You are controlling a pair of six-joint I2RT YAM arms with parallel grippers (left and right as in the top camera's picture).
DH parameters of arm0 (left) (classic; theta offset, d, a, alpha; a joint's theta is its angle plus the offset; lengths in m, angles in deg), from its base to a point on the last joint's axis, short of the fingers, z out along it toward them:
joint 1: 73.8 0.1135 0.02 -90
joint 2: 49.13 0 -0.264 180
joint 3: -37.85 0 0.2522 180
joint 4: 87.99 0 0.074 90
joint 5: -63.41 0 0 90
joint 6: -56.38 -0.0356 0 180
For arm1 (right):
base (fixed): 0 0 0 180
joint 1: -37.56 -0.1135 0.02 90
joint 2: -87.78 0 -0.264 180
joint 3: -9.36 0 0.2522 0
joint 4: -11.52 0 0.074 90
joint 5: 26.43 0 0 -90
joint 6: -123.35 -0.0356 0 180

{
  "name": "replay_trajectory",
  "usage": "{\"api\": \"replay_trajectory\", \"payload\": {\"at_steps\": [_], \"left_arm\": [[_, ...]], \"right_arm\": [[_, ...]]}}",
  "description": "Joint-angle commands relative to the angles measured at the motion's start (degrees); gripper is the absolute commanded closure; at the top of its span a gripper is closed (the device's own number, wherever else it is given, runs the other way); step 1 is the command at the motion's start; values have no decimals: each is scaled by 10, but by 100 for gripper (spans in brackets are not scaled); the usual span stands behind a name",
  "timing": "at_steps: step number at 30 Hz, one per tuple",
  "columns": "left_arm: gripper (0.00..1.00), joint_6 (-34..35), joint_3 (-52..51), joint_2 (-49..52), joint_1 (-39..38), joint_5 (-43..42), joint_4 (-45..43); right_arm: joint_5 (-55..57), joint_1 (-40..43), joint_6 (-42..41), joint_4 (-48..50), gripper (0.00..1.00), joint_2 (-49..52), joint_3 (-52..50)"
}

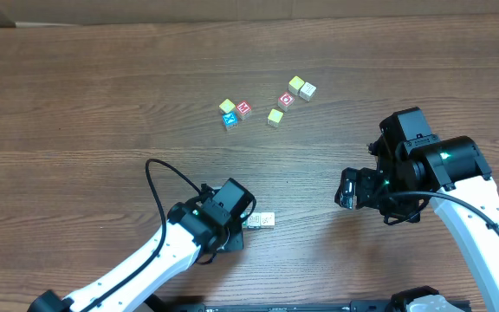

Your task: Flip 5 blocks

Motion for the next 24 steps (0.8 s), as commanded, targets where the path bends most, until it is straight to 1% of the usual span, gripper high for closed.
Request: {"api": "replay_trajectory", "payload": {"at_steps": [1, 9, 12, 17, 24], "left_arm": [[96, 5, -3, 33, 27, 21, -23], [96, -9, -2, 94, 69, 12, -85], [96, -16, -2, 99, 69, -2, -107], [96, -16, -2, 99, 69, -2, -126], [96, -16, -2, 99, 69, -3, -138]], "right_arm": [[-4, -3, -2, -2, 0, -6, 0], [-4, -3, -2, -3, 0, -6, 0], [-4, -3, -2, -2, 0, -6, 0], [-4, -3, -2, -2, 0, -6, 0], [-4, -3, -2, -3, 0, -6, 0]]}}
